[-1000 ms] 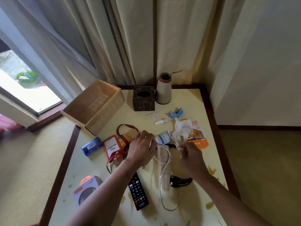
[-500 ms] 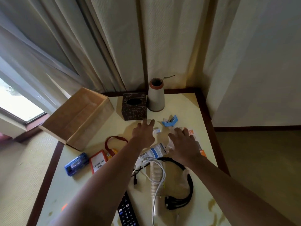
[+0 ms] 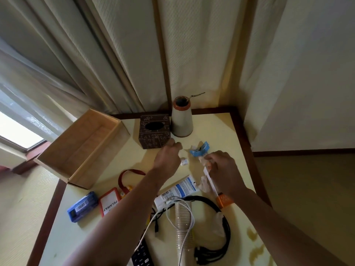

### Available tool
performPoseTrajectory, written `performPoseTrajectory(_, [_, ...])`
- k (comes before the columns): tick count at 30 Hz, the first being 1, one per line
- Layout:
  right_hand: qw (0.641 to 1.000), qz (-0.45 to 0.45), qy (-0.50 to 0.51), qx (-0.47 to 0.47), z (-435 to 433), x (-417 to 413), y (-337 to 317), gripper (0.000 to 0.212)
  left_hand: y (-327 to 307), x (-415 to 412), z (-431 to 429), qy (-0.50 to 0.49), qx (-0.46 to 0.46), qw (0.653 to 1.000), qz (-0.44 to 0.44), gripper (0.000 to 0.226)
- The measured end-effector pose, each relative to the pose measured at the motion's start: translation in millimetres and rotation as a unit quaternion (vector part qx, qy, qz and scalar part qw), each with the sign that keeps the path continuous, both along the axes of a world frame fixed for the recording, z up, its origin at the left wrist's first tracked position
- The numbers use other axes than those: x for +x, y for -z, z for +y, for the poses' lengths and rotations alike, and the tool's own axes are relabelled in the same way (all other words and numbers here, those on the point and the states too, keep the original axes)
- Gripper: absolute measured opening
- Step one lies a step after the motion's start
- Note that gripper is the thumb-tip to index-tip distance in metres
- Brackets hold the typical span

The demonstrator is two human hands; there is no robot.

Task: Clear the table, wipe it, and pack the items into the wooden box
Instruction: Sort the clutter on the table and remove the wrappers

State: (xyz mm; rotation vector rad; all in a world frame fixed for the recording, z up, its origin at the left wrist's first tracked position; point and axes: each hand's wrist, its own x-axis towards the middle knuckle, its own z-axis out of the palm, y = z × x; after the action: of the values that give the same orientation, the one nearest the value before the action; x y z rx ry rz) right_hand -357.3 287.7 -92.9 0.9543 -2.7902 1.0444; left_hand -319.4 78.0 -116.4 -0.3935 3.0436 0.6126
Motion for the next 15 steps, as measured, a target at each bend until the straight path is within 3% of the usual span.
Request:
performPoseTrajectory(3, [0.998,-0.038,0.055,-0.003,11.3,-3.5,1.2,0.036,-9.4,-18.2,12.7,0.058,-0.004,0.998,0.017,0.042])
performPoseTrajectory(7, [0.991,-0.045,0.057,0.108,16.2,8.3,2.4,0.031,-2.5,-37.5,28.6,0.136,-0.092,0.986,-0.013,0.042])
performPoseTrajectory(9, [0.989,-0.038,0.037,0.141,16.0,16.4,1.8,0.045,5.4,-43.0,34.0,0.152,-0.115,0.981,-0.043,0.05])
performPoseTrajectory(12, [0.991,-0.014,0.023,0.133,18.5,21.5,7.7,0.06,17.5,-49.3,35.7,0.178,-0.156,0.966,-0.104,0.063])
performPoseTrajectory(15, [0.992,-0.008,0.013,0.128,22.8,17.9,8.7,0.054,21.5,-50.7,36.7,0.171,-0.176,0.965,-0.09,0.05])
